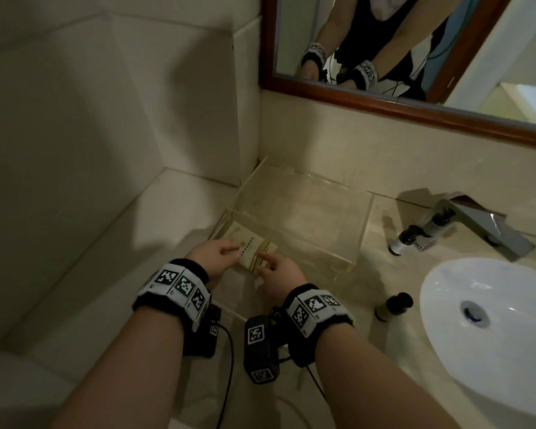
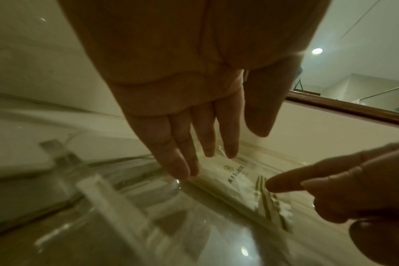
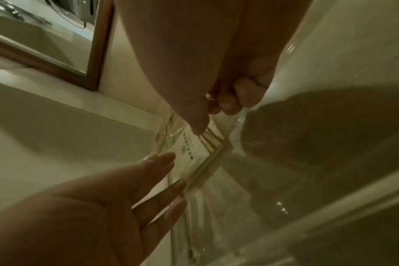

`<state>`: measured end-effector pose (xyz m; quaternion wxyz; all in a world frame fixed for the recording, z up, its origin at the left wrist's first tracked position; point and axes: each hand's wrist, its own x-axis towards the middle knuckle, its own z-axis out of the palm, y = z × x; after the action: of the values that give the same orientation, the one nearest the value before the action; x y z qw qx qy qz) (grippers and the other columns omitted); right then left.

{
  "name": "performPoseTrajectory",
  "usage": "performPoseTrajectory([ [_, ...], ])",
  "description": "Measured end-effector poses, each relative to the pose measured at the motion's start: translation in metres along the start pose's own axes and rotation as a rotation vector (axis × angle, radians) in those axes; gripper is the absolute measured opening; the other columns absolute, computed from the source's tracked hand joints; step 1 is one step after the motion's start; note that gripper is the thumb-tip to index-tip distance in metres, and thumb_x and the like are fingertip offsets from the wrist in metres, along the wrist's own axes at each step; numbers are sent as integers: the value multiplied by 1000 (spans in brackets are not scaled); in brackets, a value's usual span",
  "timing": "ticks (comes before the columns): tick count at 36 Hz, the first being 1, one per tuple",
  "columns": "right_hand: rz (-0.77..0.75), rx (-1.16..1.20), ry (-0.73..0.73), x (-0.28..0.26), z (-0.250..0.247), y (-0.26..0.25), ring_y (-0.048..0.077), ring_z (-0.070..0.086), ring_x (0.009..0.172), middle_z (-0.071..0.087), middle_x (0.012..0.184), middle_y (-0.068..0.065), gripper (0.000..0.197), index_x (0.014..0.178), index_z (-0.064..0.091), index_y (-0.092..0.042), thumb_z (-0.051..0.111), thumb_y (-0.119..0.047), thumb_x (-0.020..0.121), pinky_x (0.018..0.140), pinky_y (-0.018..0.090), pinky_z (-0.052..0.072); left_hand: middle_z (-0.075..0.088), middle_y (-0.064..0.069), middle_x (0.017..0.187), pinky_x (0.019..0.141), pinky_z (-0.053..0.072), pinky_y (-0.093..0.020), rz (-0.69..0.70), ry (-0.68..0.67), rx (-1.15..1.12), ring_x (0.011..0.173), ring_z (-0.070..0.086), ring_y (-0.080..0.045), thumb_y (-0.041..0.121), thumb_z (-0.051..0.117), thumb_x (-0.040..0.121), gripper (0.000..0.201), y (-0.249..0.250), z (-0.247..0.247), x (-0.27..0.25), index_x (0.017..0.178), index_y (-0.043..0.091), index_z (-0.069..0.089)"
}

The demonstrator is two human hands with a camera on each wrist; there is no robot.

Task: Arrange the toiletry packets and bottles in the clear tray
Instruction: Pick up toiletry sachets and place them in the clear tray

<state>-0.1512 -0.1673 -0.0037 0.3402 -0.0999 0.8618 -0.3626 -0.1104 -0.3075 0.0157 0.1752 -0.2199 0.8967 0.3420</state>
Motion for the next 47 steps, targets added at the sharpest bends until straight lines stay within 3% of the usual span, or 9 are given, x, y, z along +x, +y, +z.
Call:
performPoseTrajectory([
  [8, -32, 28, 80, -26, -27, 8, 25, 58, 114, 58, 129, 11, 40, 137, 50, -19, 48, -22, 97, 89, 26, 44, 49, -7, 142, 104, 34, -23, 20, 73, -10, 130, 47, -20, 21, 49, 95, 40, 24, -1, -27, 134, 9, 52],
  [22, -165, 61, 180, -108, -113, 48, 22, 59, 105, 62, 118, 9, 39, 136, 50, -22, 46, -21, 97, 78, 20, 39, 55, -4, 136, 93, 34, -18, 128, 149, -13, 125, 51, -18, 25, 49, 95, 37, 124, 47, -97, 130, 14, 55],
  [24, -177, 76, 198, -121, -127, 59, 19, 59, 96, 61, 105, 7, 39, 136, 51, -21, 48, -21, 97, 79, 22, 42, 55, -4, 136, 96, 35, -20, 142, 144, -7, 125, 51, -18, 25, 50, 95, 38, 143, 58, -106, 131, 14, 54],
  [26, -176, 94, 215, -132, -141, 71, 20, 58, 103, 60, 114, 7, 40, 136, 51, -21, 48, -22, 96, 84, 23, 42, 54, -3, 137, 100, 36, -23, 154, 130, 3, 126, 50, -18, 26, 49, 95, 38, 160, 69, -113, 131, 14, 54],
  [32, -175, 140, 291, -168, -189, 122, 20, 54, 118, 56, 132, 6, 38, 133, 52, -20, 50, -22, 96, 96, 28, 44, 52, -1, 140, 97, 35, -21, 199, 98, 27, 128, 48, -17, 29, 46, 96, 40, 221, 112, -136, 135, 17, 50],
  [37, -145, 149, 358, -194, -227, 172, 19, 55, 93, 56, 104, 5, 38, 132, 53, -18, 51, -21, 94, 80, 25, 42, 53, -4, 138, 96, 36, -23, 241, 57, 26, 126, 49, -19, 28, 46, 97, 40, 269, 153, -150, 134, 16, 51],
  [41, -98, 161, 389, -213, -258, 216, 17, 52, 91, 52, 104, 3, 37, 132, 53, -18, 49, -21, 95, 80, 26, 43, 55, -5, 136, 86, 31, -19, 299, 8, 28, 125, 50, -20, 24, 47, 96, 38, 304, 188, -155, 132, 12, 53],
  [45, -41, 158, 437, -235, -282, 260, 22, 59, 99, 58, 121, 8, 36, 131, 54, -19, 48, -22, 96, 84, 28, 45, 53, -4, 138, 96, 36, -23, 343, -49, 59, 125, 50, -19, 25, 47, 96, 39, 335, 223, -158, 134, 14, 51],
  [47, 8, 160, 453, -247, -294, 287, 20, 58, 95, 58, 125, 9, 36, 131, 53, -19, 48, -22, 96, 76, 24, 45, 53, -2, 137, 102, 37, -28, 365, -86, 90, 125, 50, -19, 26, 47, 96, 39, 352, 245, -160, 134, 16, 51],
])
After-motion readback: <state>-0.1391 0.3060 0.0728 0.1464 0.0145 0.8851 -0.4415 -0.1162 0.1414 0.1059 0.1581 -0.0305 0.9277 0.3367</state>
